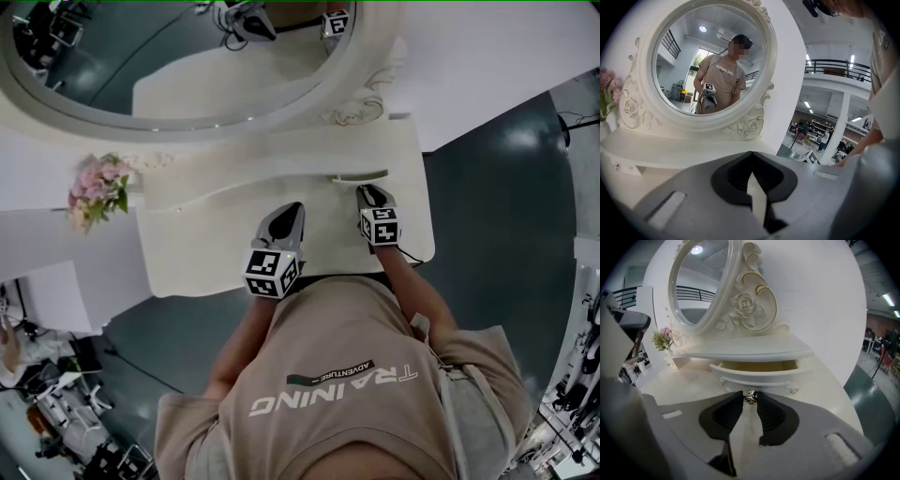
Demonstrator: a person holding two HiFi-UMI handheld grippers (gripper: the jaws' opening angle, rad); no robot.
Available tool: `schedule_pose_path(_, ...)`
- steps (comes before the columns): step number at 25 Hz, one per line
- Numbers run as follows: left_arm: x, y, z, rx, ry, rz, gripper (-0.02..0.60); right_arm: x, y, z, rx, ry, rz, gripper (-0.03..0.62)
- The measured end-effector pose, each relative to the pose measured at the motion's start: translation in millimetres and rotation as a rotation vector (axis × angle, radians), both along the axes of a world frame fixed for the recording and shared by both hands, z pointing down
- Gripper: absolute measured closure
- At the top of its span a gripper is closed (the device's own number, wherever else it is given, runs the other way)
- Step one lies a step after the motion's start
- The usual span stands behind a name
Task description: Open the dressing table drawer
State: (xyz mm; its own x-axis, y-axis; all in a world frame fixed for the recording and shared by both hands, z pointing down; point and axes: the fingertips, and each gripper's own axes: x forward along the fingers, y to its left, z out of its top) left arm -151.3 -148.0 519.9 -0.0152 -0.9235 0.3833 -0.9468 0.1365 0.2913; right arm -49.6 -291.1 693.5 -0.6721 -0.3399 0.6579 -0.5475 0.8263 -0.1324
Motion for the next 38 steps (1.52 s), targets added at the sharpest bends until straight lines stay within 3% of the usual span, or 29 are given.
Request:
schedule_pose_path(25, 16, 9, 4, -0.001, -0.004, 0.010, 0.563, 14, 21, 1, -0.013, -0.022, -0.030, 0.494)
schedule_pose_path(29, 19, 10, 6, -0.006, 0.000, 0.016, 0.563, 18, 28, 1, -0.028, -0.036, -0.051, 0.432)
schedule_pose_path(35, 16, 4, 4, 0.011, 0.008, 0.022, 0.563, 30, 40, -8, -0.016, -0.025, -0.098, 0.425)
schedule_pose_path(36, 16, 2, 3, 0.016, 0.006, 0.025, 0.563, 33, 42, -12, -0.006, -0.023, -0.112, 0.435)
schedule_pose_path(38, 16, -1, 0, 0.024, 0.001, 0.032, 0.563, 36, 46, -24, 0.025, -0.030, -0.151, 0.514)
